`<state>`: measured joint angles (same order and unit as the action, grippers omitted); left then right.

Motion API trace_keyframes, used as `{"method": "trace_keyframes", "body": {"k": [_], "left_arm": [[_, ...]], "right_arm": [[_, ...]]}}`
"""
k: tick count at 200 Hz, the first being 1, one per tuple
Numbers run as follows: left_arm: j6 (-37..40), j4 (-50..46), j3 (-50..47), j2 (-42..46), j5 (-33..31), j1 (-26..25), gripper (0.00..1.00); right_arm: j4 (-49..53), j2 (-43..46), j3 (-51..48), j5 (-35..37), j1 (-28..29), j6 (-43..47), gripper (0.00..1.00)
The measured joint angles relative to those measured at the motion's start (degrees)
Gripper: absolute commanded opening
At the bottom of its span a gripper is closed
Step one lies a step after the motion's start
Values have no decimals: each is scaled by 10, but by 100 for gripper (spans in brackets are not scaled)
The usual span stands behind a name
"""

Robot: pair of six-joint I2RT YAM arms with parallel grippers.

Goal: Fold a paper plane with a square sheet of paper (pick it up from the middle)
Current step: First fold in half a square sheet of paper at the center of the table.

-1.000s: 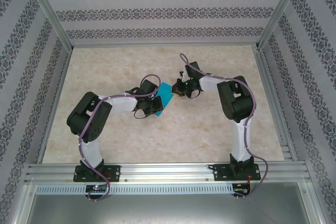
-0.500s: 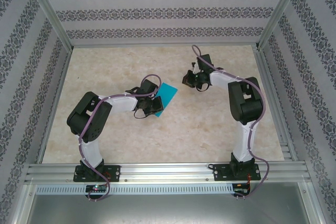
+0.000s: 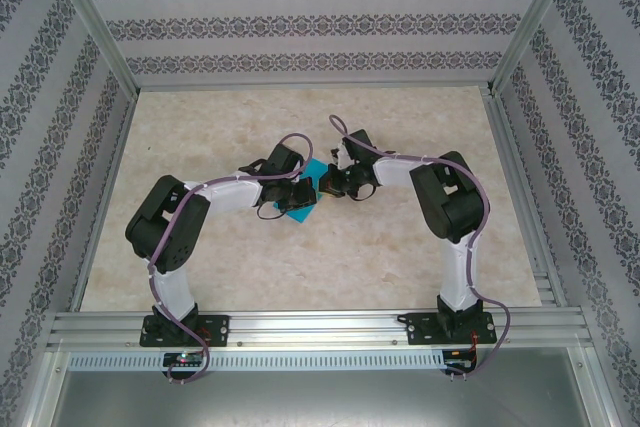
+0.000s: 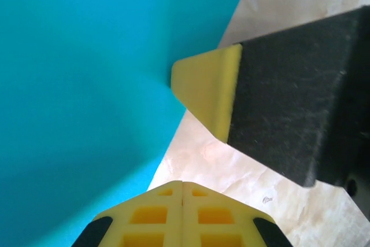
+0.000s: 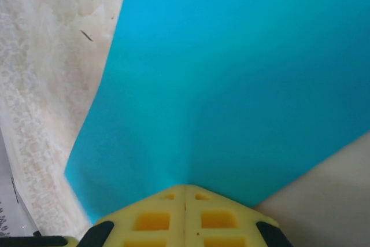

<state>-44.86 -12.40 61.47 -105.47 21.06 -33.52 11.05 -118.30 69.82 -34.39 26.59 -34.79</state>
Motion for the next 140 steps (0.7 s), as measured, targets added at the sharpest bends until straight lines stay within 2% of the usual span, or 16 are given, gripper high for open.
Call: {"method": "trace_keyframes", "body": {"k": [76, 140], "left_arm": [[35, 12, 12, -51, 24, 0, 0], [80, 49, -14, -44, 42, 9, 0]], "right_arm": [[23, -16, 26, -5, -1, 11, 0], [35, -19, 33, -5, -1, 20, 0]]}}
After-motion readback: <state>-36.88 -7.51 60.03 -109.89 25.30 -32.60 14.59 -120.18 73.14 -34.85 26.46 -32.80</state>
